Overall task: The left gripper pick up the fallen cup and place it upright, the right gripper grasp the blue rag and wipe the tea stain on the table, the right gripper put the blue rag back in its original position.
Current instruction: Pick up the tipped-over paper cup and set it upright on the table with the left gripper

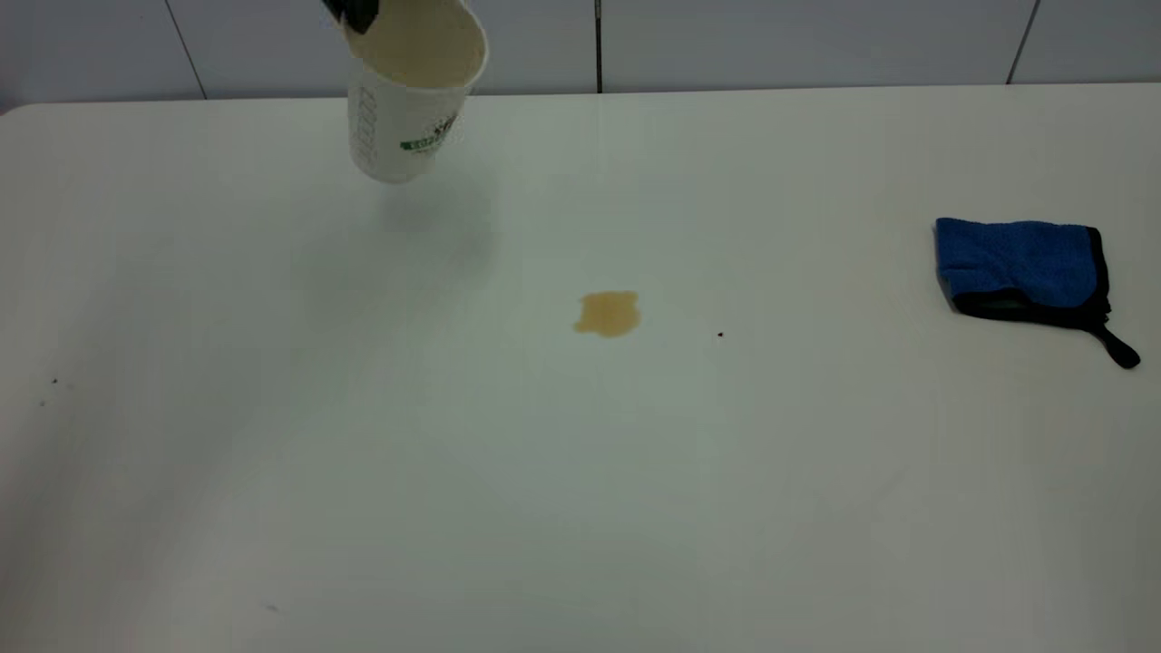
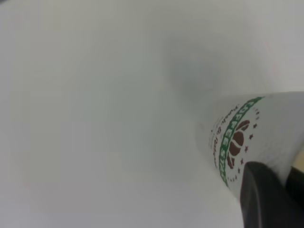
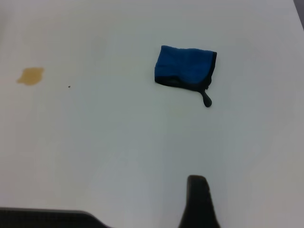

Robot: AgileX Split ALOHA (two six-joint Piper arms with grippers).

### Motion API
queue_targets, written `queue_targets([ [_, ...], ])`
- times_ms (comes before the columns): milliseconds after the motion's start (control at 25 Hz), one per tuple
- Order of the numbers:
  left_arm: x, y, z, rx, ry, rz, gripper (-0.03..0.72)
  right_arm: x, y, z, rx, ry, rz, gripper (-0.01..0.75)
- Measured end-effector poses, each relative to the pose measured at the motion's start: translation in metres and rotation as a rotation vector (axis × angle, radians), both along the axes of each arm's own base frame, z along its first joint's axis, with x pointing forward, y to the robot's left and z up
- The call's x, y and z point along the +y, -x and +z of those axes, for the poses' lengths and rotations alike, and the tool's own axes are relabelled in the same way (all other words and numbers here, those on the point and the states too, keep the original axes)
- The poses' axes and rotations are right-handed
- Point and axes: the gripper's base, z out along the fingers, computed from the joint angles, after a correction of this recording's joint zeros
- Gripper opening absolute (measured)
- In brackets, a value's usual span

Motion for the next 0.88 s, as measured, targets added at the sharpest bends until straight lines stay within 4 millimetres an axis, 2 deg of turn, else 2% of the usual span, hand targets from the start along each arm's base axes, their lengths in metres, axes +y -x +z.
queue_targets([
  [280,0.046,-0.017,-0.018,0.126,0.29,-0.026,0.009,0.0,0.0,0.0,0.0,0.0,0.0,0.59],
  [480,0.073,-0.026,-0.044,0.169,0.324,0.018,0.009,0.0,0.0,0.0,0.0,0.0,0.0,0.59],
  [680,0.088,-0.03,-0.069,0.206,0.32,0.057,0.014,0.0,0.0,0.0,0.0,0.0,0.0,0.59],
  [880,0.092,-0.033,-0.08,0.203,0.318,0.069,0.053,0.0,0.0,0.0,0.0,0.0,0.0,0.59],
])
